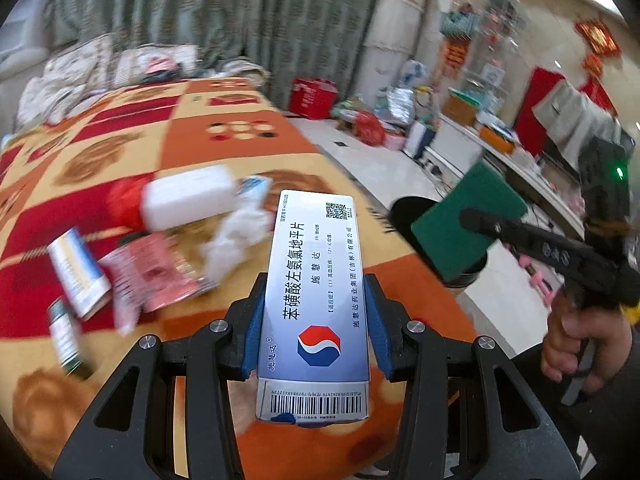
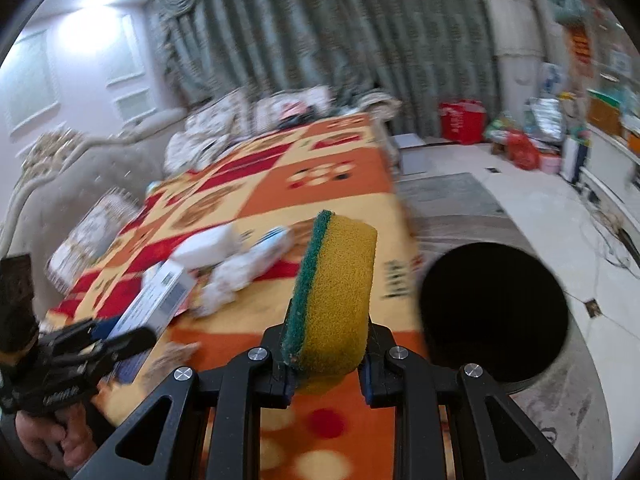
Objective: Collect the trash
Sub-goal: 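Carry the medicine box and sponge with both tools over the black bin, then open both tools to drop the box and sponge into the bin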
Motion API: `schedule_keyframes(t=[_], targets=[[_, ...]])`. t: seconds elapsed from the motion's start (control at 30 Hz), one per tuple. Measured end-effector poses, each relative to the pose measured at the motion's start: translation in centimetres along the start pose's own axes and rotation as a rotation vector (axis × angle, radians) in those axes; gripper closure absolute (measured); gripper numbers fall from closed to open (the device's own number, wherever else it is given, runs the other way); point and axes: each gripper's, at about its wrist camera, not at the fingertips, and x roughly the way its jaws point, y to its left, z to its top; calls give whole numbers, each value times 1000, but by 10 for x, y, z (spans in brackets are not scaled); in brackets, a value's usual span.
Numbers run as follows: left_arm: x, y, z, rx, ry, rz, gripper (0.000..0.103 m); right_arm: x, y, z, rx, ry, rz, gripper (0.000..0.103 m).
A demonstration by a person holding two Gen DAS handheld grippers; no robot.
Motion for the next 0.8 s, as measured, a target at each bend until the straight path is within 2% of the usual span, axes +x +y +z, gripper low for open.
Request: schedule_keyframes(t=[0.13, 0.27, 0.43, 0.57, 0.8], targets=[[30, -36, 18, 41, 27, -64, 60, 1, -53, 12, 72, -53, -130, 81], [69, -74, 35, 83, 65, -130, 60, 14, -87, 18, 90, -59, -213, 81], [120, -108, 47, 119, 124, -171, 60, 26, -127, 15, 178, -45, -227, 81], [157, -126, 56, 137, 148, -179, 60, 33, -136, 14, 172, -28, -235, 81], [194, -133, 56, 130, 178, -188, 59, 45, -150, 8, 212, 10, -260, 81]])
